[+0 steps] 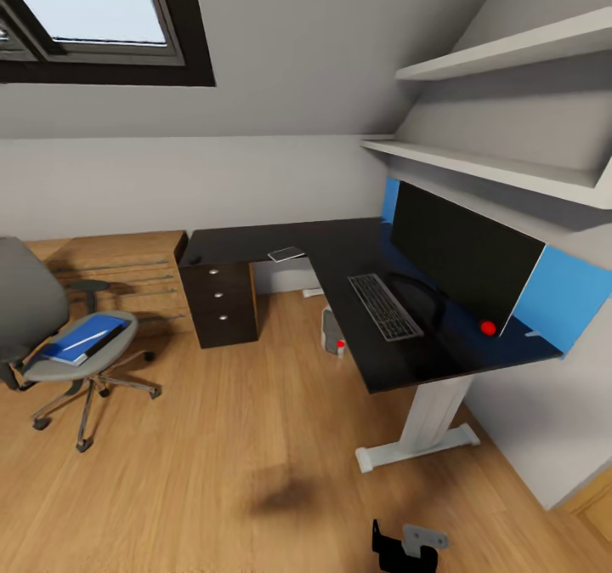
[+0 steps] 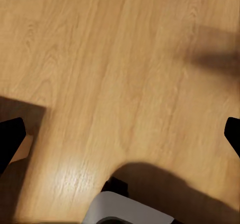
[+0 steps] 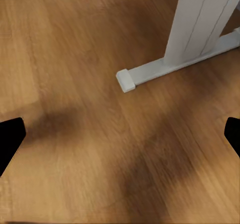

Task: In the bedroom, organize the workspace by keeping the computer under the desk, ensuring the monitor is on the desk, placing the keyboard on the desk next to the monitor, placing the mouse on the desk next to the keyboard, moving the folder from the swivel chair onto the desk next to the mouse, stacking the notebook on top of the folder with the pen on top of the notebook, and positioning the swivel chair next to the desk.

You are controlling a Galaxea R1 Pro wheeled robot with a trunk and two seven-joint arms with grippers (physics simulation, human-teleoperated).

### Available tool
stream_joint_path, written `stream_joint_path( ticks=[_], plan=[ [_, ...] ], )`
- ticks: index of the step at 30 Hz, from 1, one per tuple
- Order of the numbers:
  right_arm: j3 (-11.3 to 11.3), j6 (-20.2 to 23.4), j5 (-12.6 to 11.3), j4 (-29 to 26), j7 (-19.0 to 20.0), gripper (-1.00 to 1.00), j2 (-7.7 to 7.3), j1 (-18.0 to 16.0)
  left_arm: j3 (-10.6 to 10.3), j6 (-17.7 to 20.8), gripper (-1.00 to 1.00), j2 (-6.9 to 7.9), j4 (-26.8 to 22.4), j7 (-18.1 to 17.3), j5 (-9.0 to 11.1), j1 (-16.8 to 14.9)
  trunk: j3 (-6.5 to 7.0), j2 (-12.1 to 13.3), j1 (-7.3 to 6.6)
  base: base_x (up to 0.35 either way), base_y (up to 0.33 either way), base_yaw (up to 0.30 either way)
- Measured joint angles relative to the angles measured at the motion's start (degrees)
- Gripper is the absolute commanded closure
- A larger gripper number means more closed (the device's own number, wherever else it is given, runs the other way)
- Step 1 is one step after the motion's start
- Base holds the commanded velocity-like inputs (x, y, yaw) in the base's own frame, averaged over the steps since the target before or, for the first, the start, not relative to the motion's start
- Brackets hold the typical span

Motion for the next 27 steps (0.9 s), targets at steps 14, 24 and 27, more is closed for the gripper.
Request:
stream_joint_path(
  ticks=[14,24,27],
  plan=[
    [-0.01,-7.37,1.40,-0.02,-0.82,-1.00,0.31,1.95,0.00,0.00,-1.00,0.00,0.00,0.02,0.00,0.00,0.59,0.00,0.00,0.000,0.000,0.230],
    [-0.07,-7.75,2.97,-0.07,-1.74,-1.00,0.20,2.09,0.00,0.00,-1.00,0.01,1.00,0.01,-0.02,0.00,1.38,-0.01,-0.03,0.104,0.000,0.111],
    [-0.08,-7.81,3.01,-0.12,-1.78,-1.00,0.13,2.09,-0.03,0.05,-1.00,0.00,1.09,0.01,-0.05,0.00,1.64,-0.01,-0.03,0.287,0.000,0.015]
  ],
)
